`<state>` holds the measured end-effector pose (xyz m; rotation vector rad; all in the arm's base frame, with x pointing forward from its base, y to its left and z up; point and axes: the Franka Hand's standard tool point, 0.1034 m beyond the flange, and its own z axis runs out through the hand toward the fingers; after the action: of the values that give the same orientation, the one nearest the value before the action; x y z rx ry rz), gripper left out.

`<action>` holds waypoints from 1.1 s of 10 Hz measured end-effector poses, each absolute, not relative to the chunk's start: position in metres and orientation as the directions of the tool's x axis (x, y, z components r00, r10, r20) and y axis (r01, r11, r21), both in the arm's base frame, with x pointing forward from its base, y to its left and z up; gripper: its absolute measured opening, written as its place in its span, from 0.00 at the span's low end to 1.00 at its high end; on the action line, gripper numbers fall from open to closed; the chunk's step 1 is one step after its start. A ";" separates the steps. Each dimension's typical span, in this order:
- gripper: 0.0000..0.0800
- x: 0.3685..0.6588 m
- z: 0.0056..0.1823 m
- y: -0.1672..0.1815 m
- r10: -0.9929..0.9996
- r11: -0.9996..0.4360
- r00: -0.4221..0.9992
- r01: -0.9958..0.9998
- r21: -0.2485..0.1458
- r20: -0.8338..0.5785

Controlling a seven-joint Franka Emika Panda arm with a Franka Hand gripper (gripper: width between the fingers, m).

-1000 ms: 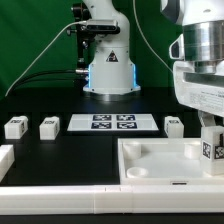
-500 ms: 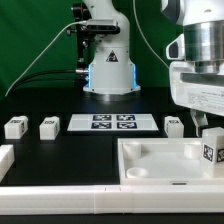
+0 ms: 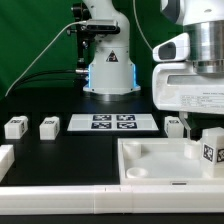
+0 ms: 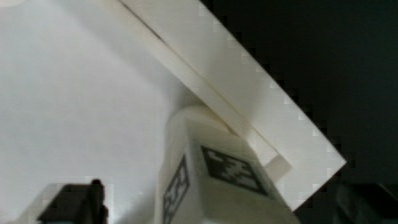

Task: Assemble one leg

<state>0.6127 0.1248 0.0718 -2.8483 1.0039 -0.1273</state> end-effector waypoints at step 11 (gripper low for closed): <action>0.81 0.616 0.073 0.117 0.438 -0.899 0.891 0.436 0.042 0.120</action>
Offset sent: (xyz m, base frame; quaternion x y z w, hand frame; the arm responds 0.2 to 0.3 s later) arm 0.0020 0.0025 0.0028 -0.0383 0.0079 -0.2476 0.9681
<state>0.6155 0.1169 0.0729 -3.0683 -0.7096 -0.1993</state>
